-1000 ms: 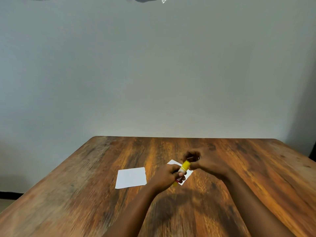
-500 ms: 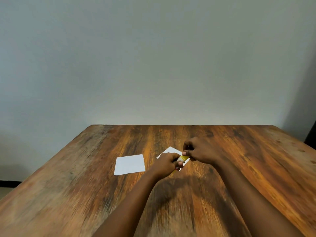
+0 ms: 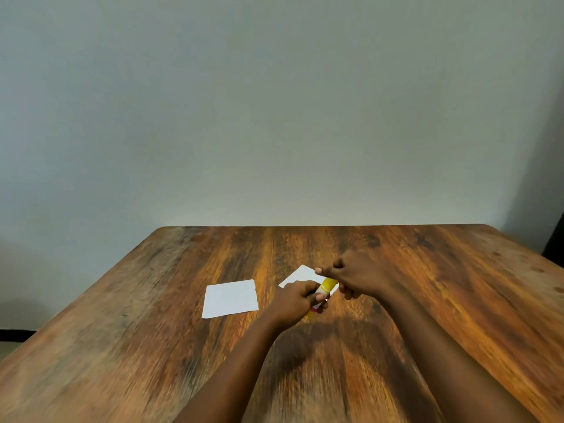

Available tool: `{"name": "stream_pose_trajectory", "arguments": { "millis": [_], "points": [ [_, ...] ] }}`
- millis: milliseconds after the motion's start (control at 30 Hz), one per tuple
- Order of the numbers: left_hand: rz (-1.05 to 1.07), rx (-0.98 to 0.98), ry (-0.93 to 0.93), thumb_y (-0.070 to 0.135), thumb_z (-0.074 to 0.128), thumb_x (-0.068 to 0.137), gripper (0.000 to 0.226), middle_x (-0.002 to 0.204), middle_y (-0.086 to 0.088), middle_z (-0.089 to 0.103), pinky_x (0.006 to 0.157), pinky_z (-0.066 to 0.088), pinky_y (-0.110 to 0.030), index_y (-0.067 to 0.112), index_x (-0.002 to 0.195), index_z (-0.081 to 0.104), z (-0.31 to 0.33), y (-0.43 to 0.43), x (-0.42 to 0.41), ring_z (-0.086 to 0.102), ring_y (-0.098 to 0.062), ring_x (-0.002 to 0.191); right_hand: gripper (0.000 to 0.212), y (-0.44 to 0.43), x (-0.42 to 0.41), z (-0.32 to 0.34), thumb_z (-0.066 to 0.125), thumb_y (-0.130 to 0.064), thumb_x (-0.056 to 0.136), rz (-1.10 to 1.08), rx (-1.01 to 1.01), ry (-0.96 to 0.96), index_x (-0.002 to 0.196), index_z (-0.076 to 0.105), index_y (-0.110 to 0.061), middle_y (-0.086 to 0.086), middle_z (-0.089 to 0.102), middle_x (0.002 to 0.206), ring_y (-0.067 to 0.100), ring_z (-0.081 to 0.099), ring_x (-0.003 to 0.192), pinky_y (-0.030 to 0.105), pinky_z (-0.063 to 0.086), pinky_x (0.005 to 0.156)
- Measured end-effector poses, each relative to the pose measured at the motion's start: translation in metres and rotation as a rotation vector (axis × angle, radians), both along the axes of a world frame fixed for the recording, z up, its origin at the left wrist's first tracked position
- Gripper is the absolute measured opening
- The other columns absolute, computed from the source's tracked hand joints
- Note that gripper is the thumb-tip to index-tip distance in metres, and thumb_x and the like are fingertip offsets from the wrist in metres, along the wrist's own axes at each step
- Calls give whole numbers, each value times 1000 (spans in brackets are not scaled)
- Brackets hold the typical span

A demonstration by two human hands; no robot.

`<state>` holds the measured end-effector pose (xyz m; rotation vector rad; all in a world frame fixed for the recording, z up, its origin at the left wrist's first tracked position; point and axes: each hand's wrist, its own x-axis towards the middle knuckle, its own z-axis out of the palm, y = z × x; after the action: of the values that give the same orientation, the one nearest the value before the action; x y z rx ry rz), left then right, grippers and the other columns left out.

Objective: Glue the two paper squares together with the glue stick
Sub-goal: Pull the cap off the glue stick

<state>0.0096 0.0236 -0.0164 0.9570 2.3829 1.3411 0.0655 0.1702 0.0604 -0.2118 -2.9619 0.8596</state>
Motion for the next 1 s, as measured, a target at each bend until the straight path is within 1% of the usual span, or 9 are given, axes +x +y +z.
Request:
{"name": "stream_pose_trajectory", "arguments": {
  "millis": [133, 300, 500, 600, 700, 767, 833, 900, 1000],
  "points": [
    [-27, -52, 16, 18, 47, 96, 23, 105, -9, 70, 70, 43, -10, 10, 110, 63, -5, 3, -1, 59, 4, 72, 29, 3, 0, -1, 61, -28, 89, 45, 17, -8, 88, 70, 0, 6, 66, 66, 8, 56, 45, 13, 42, 44],
    [-28, -73, 29, 20, 47, 95, 24, 105, -9, 70, 68, 41, -9, 10, 110, 64, -6, 4, -1, 58, 5, 70, 20, 2, 1, -1, 63, -20, 88, 106, 53, 26, 97, 71, -4, -3, 63, 73, 5, 58, 53, 10, 40, 46],
    [-45, -75, -11, 18, 47, 96, 24, 106, -9, 69, 67, 41, -6, 9, 111, 63, -6, 0, -2, 60, 5, 72, 11, 2, 3, -3, 65, -13, 86, 192, 67, 97, 94, 70, -6, 8, 70, 95, 10, 62, 73, 18, 51, 65],
    [-61, -58, -59, 17, 46, 96, 25, 109, -13, 68, 77, 48, -12, 7, 112, 62, -3, -4, -2, 63, -1, 78, 8, 0, 4, -4, 64, -10, 86, 222, 103, 117, 92, 69, -8, 7, 68, 100, 14, 62, 85, 28, 54, 77],
    [-121, -50, -191, 13, 44, 96, 26, 101, -12, 67, 88, 52, -29, 2, 113, 61, 4, -9, -3, 64, -12, 85, 11, -1, 4, -7, 60, -4, 87, 264, 138, 138, 93, 69, -8, 6, 67, 102, 10, 58, 87, 16, 47, 71],
    [-203, -37, -326, 11, 42, 97, 27, 90, -3, 66, 80, 54, -23, -2, 114, 59, 9, -12, -5, 64, -7, 77, 15, -1, 6, -8, 58, 0, 87, 287, 123, 142, 92, 69, -8, 1, 65, 96, 7, 57, 83, 9, 42, 65],
    [-247, -47, -391, 11, 40, 98, 28, 86, 2, 64, 74, 54, -18, -4, 115, 57, 12, -13, -5, 65, -6, 73, 18, 0, 8, -6, 59, 4, 85, 314, 8, 128, 88, 68, -11, -5, 63, 88, 7, 60, 83, 10, 46, 65],
    [-224, -56, -375, 11, 41, 98, 28, 87, 1, 65, 74, 54, -17, -3, 115, 58, 12, -12, -4, 65, -5, 73, 17, 0, 8, -2, 62, 1, 84, 312, -88, 120, 86, 69, -15, -8, 64, 85, 7, 63, 83, 13, 47, 69],
    [-110, -72, -233, 14, 46, 96, 24, 101, -9, 69, 77, 52, -18, 4, 111, 63, 7, -8, -4, 64, -3, 76, 10, -1, 2, 1, 61, -23, 89, 184, -12, 102, 84, 68, -16, -9, 62, 75, 4, 59, 66, 12, 39, 57]
  ]
}}
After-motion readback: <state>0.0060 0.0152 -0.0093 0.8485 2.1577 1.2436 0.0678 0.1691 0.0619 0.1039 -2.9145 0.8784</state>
